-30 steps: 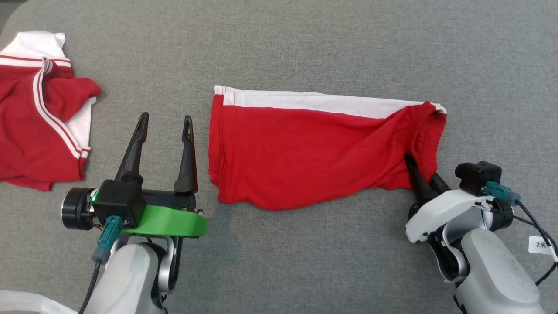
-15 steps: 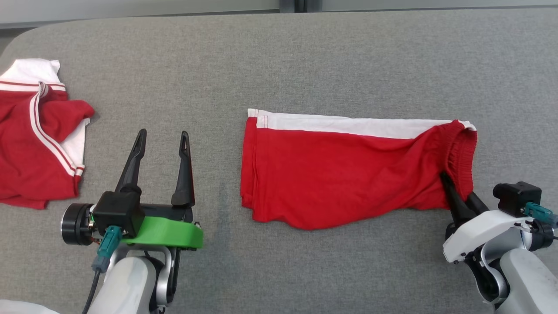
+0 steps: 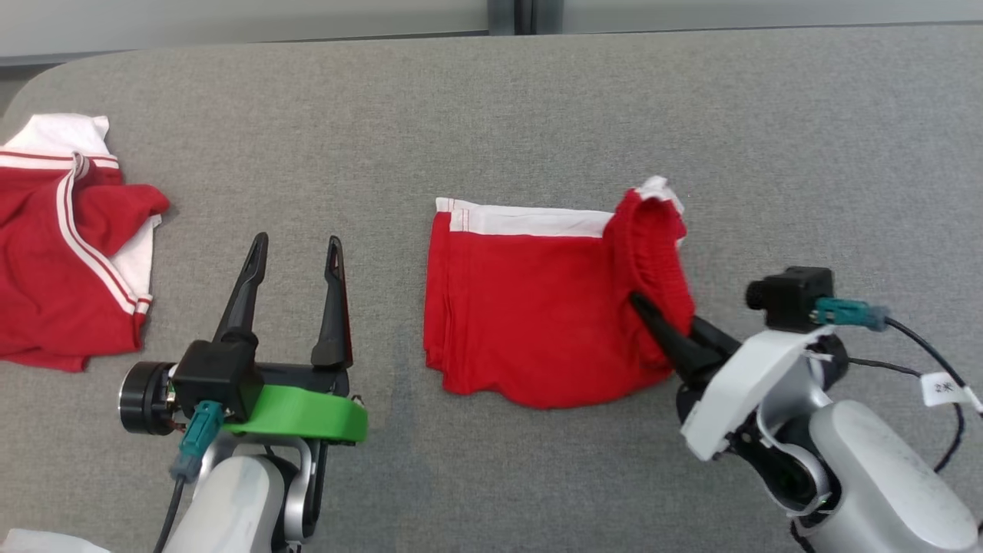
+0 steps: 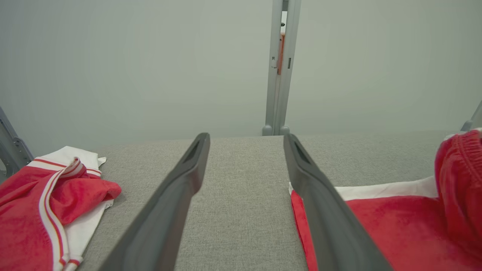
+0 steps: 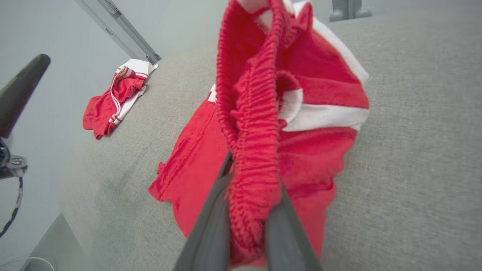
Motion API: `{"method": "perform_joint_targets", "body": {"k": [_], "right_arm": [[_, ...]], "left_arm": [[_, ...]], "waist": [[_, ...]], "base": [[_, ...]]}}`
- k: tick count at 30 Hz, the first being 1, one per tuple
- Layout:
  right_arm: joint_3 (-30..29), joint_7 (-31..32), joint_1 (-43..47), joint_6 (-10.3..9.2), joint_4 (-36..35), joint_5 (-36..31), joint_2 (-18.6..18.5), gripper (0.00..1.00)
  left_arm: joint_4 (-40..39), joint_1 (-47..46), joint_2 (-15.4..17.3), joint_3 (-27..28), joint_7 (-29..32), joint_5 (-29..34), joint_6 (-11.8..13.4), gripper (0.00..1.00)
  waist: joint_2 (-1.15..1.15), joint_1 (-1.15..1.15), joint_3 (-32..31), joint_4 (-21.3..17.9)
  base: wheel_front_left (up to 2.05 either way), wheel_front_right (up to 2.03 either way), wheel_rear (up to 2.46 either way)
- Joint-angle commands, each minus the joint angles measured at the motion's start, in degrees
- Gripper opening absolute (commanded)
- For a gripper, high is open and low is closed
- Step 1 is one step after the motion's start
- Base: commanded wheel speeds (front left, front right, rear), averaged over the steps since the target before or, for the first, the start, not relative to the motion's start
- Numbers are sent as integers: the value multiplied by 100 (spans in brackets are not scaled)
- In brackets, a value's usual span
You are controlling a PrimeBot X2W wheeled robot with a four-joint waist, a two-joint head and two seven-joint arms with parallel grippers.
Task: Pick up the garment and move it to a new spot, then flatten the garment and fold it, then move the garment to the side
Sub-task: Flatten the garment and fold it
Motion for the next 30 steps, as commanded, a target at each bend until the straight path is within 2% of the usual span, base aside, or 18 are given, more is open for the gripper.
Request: {"method": "perform_joint_targets", "body": {"k": [1, 9, 15, 16, 17, 18, 24, 27, 30], "right_arm": [[139, 142, -175, -4, 21, 92, 81, 0], [773, 348, -900, -2, 744, 378, 605, 0], [1214, 144, -1265, -2, 1309, 490, 727, 1], [1295, 71, -1316, -2, 1386, 470, 711, 30], [1346, -1, -1348, -2, 1443, 486, 714, 68], [1412, -101, -1391, -2, 1503, 511, 718, 100], [1819, -1110, -1575, -2, 1575, 138, 563, 100], [1810, -1664, -1555, -3, 1615, -45, 486, 100], [1564, -2131, -1429, -3, 1647, -287, 397, 100]], "left_arm": [[22, -115, -17, -20, -18, -52, -24, 100], [179, -277, -171, -111, -111, -76, -79, 100], [297, -335, -253, -122, -173, -70, -90, 100], [317, -331, -261, -116, -187, -73, -97, 100], [331, -334, -266, -112, -196, -69, -104, 100], [344, -338, -274, -106, -208, -66, -104, 100], [419, -335, -295, -77, -224, -49, -99, 100], [448, -287, -273, -55, -232, -59, -94, 100], [464, -210, -226, -29, -240, -61, -77, 100]], "waist": [[0, 0, 100, 127], [0, 0, 290, 497], [0, 0, 359, 640], [0, 0, 364, 652], [0, 0, 367, 659], [0, 0, 370, 661], [0, 0, 333, 612], [0, 0, 274, 546], [0, 0, 191, 445]], "base": [[0, 0, 0], [0, 0, 0], [0, 0, 0], [0, 0, 0], [0, 0, 0], [0, 0, 0], [0, 0, 0], [0, 0, 0], [0, 0, 0]]}}
